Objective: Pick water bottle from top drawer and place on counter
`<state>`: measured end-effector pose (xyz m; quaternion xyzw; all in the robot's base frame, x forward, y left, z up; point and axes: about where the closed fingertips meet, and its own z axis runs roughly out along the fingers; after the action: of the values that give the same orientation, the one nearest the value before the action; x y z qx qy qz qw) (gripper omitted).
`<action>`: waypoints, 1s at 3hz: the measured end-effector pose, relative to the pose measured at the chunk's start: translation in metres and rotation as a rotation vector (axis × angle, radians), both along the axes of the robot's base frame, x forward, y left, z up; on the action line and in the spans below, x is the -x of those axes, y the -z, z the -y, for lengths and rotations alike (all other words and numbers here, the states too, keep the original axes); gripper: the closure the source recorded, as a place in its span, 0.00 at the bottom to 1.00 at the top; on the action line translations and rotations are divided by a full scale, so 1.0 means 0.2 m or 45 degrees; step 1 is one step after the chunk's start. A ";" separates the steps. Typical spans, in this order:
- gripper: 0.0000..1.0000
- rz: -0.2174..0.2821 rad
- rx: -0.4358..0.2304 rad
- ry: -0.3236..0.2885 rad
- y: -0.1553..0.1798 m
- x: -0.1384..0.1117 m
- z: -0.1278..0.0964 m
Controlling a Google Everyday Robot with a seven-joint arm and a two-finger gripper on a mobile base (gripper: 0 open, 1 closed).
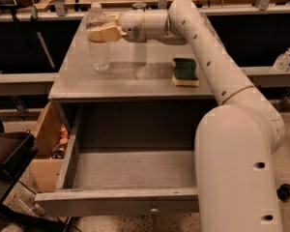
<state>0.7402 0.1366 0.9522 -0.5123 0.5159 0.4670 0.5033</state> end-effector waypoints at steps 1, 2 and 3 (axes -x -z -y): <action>1.00 -0.007 0.034 -0.002 0.06 0.00 -0.02; 0.82 -0.008 0.033 -0.009 0.06 0.00 -0.04; 0.59 -0.010 0.033 -0.016 0.06 0.00 -0.05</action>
Offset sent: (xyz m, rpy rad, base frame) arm 0.0009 0.0034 -0.0103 -0.0250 0.0052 0.0013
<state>0.7393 0.1475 0.9404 -0.5202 0.5207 0.4653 0.4918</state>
